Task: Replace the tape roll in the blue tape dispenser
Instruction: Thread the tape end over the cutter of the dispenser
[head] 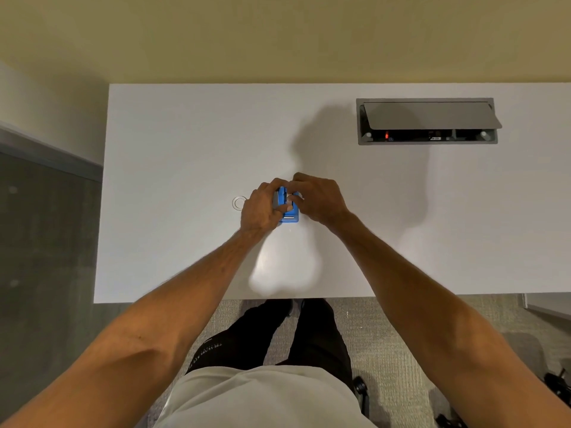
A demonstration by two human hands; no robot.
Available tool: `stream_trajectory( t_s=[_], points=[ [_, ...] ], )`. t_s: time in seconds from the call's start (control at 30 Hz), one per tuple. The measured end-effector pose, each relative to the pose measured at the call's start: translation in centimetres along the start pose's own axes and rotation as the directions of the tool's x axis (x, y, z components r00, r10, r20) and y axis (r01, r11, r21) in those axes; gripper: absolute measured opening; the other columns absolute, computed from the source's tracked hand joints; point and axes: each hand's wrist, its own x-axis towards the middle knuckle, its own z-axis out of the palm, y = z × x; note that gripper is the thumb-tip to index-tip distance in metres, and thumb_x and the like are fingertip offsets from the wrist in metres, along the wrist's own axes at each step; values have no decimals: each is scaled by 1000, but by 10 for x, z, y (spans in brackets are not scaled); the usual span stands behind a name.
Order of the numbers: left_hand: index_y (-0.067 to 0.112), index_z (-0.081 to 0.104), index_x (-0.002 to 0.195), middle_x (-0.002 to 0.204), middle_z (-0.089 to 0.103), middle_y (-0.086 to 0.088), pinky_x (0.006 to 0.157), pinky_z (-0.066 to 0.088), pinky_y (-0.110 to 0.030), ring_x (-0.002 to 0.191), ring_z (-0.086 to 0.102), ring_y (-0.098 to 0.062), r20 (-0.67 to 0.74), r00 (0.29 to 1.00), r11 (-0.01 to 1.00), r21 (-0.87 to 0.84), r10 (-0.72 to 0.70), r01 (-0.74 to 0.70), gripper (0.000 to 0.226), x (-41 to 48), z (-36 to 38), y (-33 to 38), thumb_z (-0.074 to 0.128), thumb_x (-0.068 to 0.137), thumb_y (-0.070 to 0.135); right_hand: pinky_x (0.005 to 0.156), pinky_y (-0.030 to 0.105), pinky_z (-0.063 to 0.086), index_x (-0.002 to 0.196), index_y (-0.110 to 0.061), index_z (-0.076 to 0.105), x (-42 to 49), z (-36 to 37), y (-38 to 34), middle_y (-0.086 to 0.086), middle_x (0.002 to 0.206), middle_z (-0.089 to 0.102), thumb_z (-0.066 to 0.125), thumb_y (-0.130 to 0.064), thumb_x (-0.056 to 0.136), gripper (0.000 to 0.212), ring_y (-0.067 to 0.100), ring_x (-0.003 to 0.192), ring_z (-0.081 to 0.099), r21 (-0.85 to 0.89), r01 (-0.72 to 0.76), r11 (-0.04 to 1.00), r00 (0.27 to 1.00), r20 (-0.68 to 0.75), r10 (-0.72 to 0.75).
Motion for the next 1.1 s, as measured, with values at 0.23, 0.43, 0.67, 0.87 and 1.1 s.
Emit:
stream_trajectory(
  t_s=[0.23, 0.43, 0.67, 0.87, 1.1],
  points=[
    [21, 60, 139, 124, 70, -10, 98, 59, -51, 113, 68, -33, -15, 999, 998, 57, 34, -33, 48, 1, -1, -1, 76, 95, 32, 64, 34, 60, 97, -21, 70, 5, 3, -1, -5, 87, 67, 57, -34, 104, 19, 18, 68, 65, -68, 6, 998, 999, 48, -3],
    [21, 60, 139, 120, 70, -10, 95, 59, -50, 110, 68, -34, -14, 998, 992, 112, 64, -62, 50, 2, -2, -4, 77, 93, 32, 58, 30, 52, 102, -17, 62, 4, 6, 0, -2, 93, 67, 58, -37, 103, 20, 16, 61, 55, -75, -5, 997, 1000, 23, 7],
    [16, 61, 140, 121, 72, -13, 94, 59, -45, 108, 70, -33, -39, 994, 989, 111, 102, -97, 50, 1, 0, -4, 75, 94, 29, 59, 26, 48, 113, -11, 62, -4, 9, 0, 3, 95, 71, 59, -39, 103, 29, 17, 60, 55, -31, 10, 999, 1000, -19, -11],
    [18, 58, 143, 127, 70, -13, 98, 60, -47, 114, 69, -34, -35, 994, 991, 97, 100, -96, 53, -2, 3, -6, 76, 95, 30, 53, 25, 46, 114, -21, 61, -13, 10, -7, -6, 96, 72, 47, -35, 108, 20, 17, 62, 63, 2, -90, 996, 992, -85, 90],
    [21, 53, 154, 139, 67, -11, 105, 55, -50, 124, 66, -34, -38, 987, 987, -6, 158, -159, 50, -16, -2, -19, 46, 105, 12, 59, 19, 52, 95, -19, 69, -29, 15, -32, -5, 86, 75, 57, -23, 99, 13, 12, 67, 68, 565, -576, 590, 723, 16, 691]
  ],
)
